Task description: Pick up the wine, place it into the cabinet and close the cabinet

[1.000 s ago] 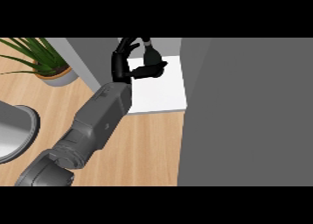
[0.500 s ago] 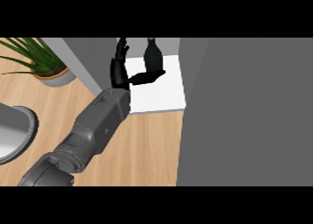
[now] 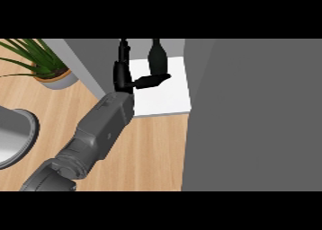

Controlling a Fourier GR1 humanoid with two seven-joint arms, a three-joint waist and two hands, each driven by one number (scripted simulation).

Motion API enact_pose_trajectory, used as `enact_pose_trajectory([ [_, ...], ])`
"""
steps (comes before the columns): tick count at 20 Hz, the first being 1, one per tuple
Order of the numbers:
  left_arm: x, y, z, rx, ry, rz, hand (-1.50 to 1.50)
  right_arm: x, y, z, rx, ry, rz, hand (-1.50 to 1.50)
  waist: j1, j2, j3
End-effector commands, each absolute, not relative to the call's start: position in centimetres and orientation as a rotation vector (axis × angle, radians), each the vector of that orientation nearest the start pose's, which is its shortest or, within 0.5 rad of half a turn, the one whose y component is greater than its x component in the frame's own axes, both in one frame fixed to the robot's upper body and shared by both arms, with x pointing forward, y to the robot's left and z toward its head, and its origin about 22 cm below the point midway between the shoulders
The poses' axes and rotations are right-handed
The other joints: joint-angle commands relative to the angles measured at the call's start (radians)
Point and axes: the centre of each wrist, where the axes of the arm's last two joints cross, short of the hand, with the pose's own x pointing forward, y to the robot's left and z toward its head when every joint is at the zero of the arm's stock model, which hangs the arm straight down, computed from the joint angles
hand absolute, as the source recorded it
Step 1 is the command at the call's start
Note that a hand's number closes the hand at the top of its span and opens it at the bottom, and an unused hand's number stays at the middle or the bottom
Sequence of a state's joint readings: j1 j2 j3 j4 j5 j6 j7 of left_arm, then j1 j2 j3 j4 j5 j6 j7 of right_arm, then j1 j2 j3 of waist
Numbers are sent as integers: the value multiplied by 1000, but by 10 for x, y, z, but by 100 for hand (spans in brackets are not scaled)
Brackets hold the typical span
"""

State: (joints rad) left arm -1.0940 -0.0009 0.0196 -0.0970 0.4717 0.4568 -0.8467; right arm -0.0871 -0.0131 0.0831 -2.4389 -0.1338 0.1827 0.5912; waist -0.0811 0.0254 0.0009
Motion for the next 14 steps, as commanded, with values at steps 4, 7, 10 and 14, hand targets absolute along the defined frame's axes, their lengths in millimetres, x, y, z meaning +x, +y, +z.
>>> enact_pose_trajectory([
  [4,414,120,-7,186,-1871,125,-150,153,-206,199,302,-1930,287,-150,9,1,-2],
  [7,413,119,-8,168,-1876,125,-150,151,-213,204,305,-1915,303,-150,9,-2,-2],
  [10,411,124,-12,106,-1860,111,-150,148,-208,204,303,-1926,297,-150,14,-2,-3],
  [14,414,117,-5,71,-1866,121,-150,152,-208,199,306,-1916,315,-150,20,-8,-2],
])
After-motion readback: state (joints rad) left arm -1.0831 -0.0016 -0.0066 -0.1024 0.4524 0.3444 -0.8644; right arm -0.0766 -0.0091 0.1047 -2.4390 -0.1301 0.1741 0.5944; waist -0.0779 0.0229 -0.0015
